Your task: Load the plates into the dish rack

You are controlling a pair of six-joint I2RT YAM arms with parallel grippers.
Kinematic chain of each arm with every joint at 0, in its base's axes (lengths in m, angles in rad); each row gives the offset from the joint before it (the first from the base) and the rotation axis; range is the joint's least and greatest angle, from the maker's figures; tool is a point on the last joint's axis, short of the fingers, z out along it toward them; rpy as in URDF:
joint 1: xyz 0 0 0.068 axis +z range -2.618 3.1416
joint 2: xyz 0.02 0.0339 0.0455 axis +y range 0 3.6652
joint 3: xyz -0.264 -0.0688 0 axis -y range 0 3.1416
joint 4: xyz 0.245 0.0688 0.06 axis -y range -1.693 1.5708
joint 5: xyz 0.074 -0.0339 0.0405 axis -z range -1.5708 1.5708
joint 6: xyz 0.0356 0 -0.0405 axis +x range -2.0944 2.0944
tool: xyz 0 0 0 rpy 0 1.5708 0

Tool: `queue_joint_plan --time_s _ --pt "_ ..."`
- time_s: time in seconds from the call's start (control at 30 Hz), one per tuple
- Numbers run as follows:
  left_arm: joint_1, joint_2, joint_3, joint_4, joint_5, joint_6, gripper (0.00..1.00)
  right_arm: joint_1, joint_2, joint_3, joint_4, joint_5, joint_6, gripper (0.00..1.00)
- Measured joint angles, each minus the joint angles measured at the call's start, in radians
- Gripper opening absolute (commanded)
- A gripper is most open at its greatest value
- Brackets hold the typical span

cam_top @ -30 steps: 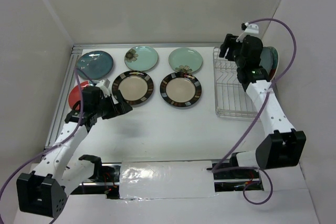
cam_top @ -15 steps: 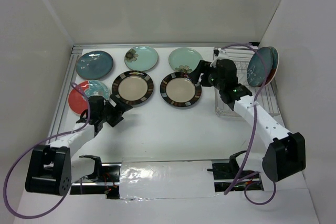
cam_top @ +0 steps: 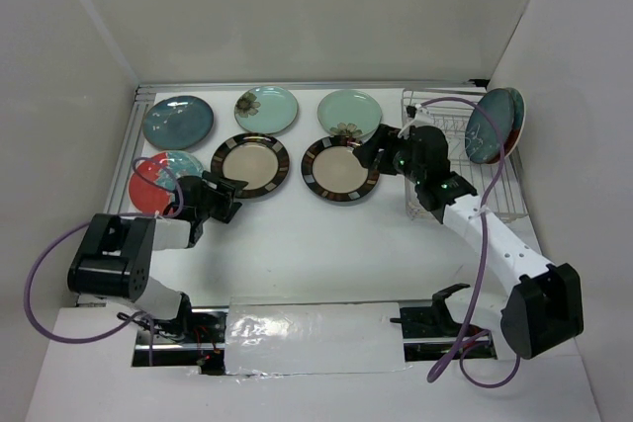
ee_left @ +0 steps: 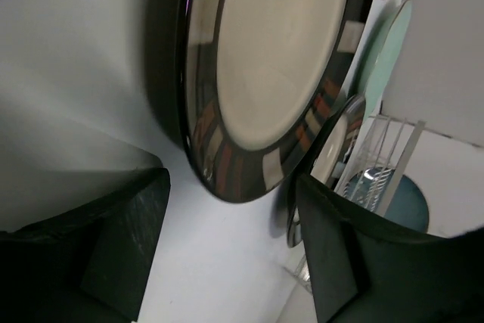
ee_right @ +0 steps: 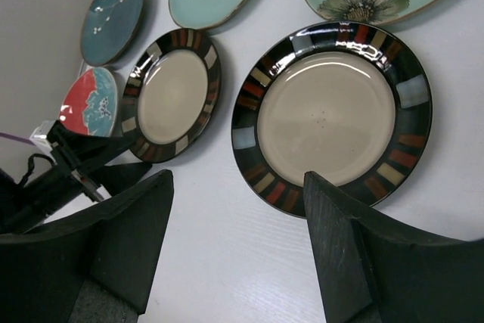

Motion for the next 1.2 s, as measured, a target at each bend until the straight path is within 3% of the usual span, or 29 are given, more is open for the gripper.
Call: queue_joint_plan --time_s 0.07,0.17,0.2,0.3,0.33,0.43,0.63,0.93,1.2 --pt "0.0 0.039 0.011 0.037 -0.006 -0.029 0.71 0.0 -0.003 -0.001 0.01 -0.002 -0.002 0.76" --pt "-0.001 0.097 0.034 0.063 -0.026 -0.059 0.51 0.0 -0.004 -0.002 0.019 -0.005 -0.01 0.76" --pt "-0.003 0.111 0.037 0.068 -0.033 -0.065 0.41 -0.002 -0.005 -0.004 0.021 -0.005 -0.014 0.76" --pt "-0.009 0.134 0.038 0.071 -0.055 -0.091 0.27 -0.006 -0.008 -0.023 0.023 -0.006 -0.023 0.76" --pt "-0.009 0.141 0.038 0.079 -0.055 -0.102 0.17 -0.01 -0.009 -0.031 0.024 -0.009 -0.026 0.76" --pt "-0.008 0.137 0.04 0.128 -0.051 -0.12 0.0 -0.014 -0.009 -0.051 0.021 -0.018 -0.032 0.77" --pt "-0.013 0.057 0.007 0.112 -0.056 -0.11 0.0 -0.012 -0.009 -0.058 0.014 -0.048 -0.043 0.77" --pt "0.002 -0.383 -0.089 -0.271 -0.077 0.036 0.0 0.059 0.064 0.004 0.006 -0.121 -0.042 0.81" --pt "0.012 -0.616 -0.091 -0.37 0.008 0.097 0.0 0.153 0.164 0.051 0.012 -0.182 0.006 0.84"
